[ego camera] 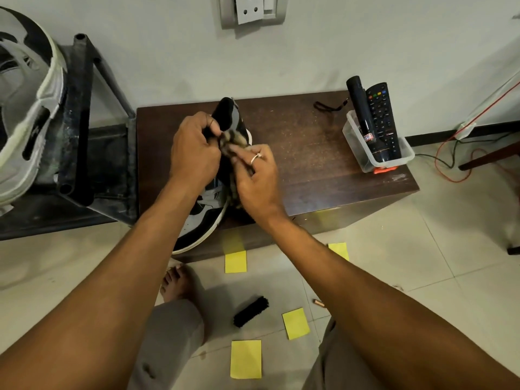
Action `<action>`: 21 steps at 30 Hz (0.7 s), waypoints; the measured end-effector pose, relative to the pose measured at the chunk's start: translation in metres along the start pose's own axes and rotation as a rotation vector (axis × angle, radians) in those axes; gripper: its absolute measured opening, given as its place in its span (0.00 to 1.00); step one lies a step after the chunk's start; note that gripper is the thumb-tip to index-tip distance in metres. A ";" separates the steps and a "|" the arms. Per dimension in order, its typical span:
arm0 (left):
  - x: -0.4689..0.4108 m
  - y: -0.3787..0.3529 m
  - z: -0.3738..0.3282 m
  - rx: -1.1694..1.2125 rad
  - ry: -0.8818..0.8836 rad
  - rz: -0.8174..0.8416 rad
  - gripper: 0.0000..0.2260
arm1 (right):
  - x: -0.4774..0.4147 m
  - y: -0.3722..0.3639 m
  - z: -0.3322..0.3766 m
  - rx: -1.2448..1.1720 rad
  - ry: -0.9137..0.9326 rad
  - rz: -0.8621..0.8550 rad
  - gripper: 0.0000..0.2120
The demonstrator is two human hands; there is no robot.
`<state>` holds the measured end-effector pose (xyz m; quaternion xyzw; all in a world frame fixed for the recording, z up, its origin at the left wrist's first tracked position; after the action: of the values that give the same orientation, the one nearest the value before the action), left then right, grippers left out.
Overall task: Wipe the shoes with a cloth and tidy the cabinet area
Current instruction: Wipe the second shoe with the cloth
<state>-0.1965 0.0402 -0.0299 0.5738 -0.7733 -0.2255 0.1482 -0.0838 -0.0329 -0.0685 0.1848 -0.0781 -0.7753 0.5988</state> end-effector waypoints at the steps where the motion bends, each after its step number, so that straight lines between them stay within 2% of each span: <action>1: 0.001 0.000 0.001 0.014 0.004 0.006 0.16 | -0.007 0.001 0.002 -0.038 -0.038 -0.121 0.12; 3: 0.000 0.001 0.003 0.028 0.008 0.009 0.16 | -0.024 0.003 0.007 -0.061 -0.105 -0.281 0.13; 4: -0.001 0.002 0.003 0.028 0.015 0.008 0.16 | -0.031 0.000 0.008 -0.060 -0.124 -0.266 0.14; 11: -0.001 0.003 0.001 0.023 0.034 0.014 0.18 | -0.005 -0.001 0.011 0.108 -0.091 0.128 0.16; 14: 0.000 0.003 -0.001 0.018 0.031 0.027 0.18 | -0.012 0.017 0.016 0.186 -0.153 0.300 0.16; 16: -0.001 0.006 -0.003 0.019 0.043 0.037 0.17 | -0.018 0.028 0.019 0.178 -0.179 0.234 0.14; 19: 0.000 0.011 -0.005 0.014 0.039 0.108 0.14 | -0.021 0.038 0.016 0.030 -0.186 -0.089 0.14; 21: 0.000 0.016 -0.007 -0.015 -0.006 0.176 0.14 | -0.022 0.036 0.014 -0.020 -0.186 -0.143 0.15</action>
<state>-0.2063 0.0431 -0.0153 0.5019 -0.8195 -0.2189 0.1694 -0.0518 -0.0228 -0.0385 0.1112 -0.1124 -0.8306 0.5340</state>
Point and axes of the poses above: each hand's wrist, its own x-axis away from the middle knuckle, its own y-axis out of the back of the hand, z = x × y, the point moved 1 cm from there along -x, towards the middle knuckle, and after that the axes turned 11 degrees about z, right-handed, at the moved point
